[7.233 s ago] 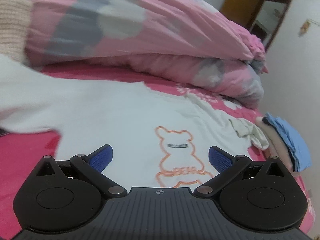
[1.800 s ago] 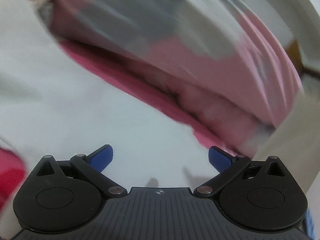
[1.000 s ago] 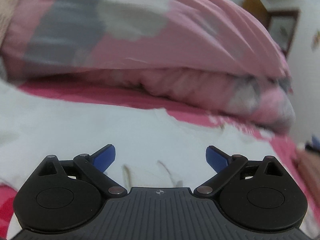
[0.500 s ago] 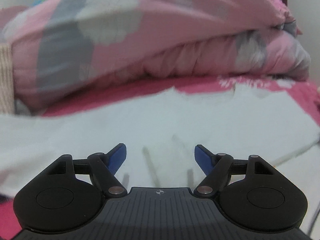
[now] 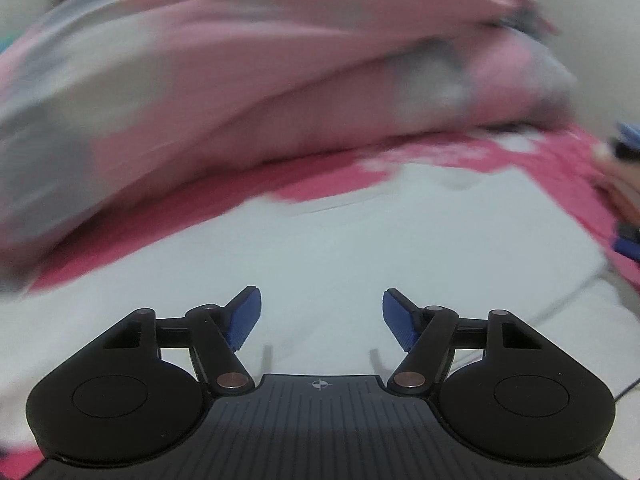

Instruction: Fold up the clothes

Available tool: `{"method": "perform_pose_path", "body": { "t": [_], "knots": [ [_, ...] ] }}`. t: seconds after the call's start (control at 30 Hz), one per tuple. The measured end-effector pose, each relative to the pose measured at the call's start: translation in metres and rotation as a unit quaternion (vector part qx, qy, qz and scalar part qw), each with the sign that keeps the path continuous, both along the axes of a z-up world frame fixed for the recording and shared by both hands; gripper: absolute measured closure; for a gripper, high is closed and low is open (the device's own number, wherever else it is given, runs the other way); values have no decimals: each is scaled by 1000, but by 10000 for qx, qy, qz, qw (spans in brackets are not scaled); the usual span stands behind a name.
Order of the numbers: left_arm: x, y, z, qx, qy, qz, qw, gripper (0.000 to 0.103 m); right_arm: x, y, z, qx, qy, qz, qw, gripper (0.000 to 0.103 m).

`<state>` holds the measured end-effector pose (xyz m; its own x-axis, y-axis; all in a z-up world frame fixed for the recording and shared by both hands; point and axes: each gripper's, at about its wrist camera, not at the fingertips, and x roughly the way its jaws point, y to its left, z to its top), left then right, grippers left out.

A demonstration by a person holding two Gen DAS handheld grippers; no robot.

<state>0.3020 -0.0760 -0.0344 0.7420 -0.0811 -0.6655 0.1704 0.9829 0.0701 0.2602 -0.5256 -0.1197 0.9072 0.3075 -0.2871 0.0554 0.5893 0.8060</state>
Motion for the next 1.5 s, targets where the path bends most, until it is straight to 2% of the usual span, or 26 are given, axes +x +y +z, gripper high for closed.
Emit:
{"method": "perform_pose_path", "body": {
  "t": [0.1, 0.2, 0.3, 0.37, 0.5, 0.57, 0.67, 0.83, 1.0, 1.1, 1.27, 1.5],
  "knots": [
    [-5, 56, 0, -333, 321, 783, 9959, 34, 0, 1, 0, 80, -10, 49, 10000, 74],
    [-1, 82, -14, -959, 731, 966, 9880, 34, -2, 1, -2, 94, 4, 42, 9999, 66],
    [5, 91, -30, -1689, 1016, 1021, 9751, 35, -2, -2, -7, 194, 58, 51, 9998, 66],
    [8, 92, -40, -1914, 1121, 1081, 9691, 35, 0, -3, -12, 279, 104, 63, 9995, 66],
    [-9, 80, -51, -1727, 841, 1050, 9757, 36, 1, -3, -16, 362, 111, 147, 9992, 66],
    [-21, 75, -57, -1810, 595, 1046, 9761, 36, 1, -1, -15, 327, 105, 186, 9992, 65],
    [-22, 71, -64, -1857, 398, 1116, 9754, 47, 3, 3, -15, 233, 139, 232, 9994, 66],
    [-18, 64, -70, -1857, 178, 1133, 9759, 54, 4, 3, -16, 189, 145, 227, 9995, 66],
    [-22, 56, -77, -1753, -137, 1286, 9760, 91, 3, 3, -17, 208, 135, 212, 9995, 66],
    [-25, 57, -76, -1828, -276, 1362, 9733, 96, 4, 2, -17, 227, 134, 209, 9994, 66],
    [-33, 75, -57, -2022, -610, 1525, 9655, 97, 4, 0, -18, 295, 127, 216, 9993, 66],
    [-33, 102, -46, -1873, -776, 1853, 9615, 97, 6, 0, -17, 264, 164, 282, 9991, 65]
  ]
}}
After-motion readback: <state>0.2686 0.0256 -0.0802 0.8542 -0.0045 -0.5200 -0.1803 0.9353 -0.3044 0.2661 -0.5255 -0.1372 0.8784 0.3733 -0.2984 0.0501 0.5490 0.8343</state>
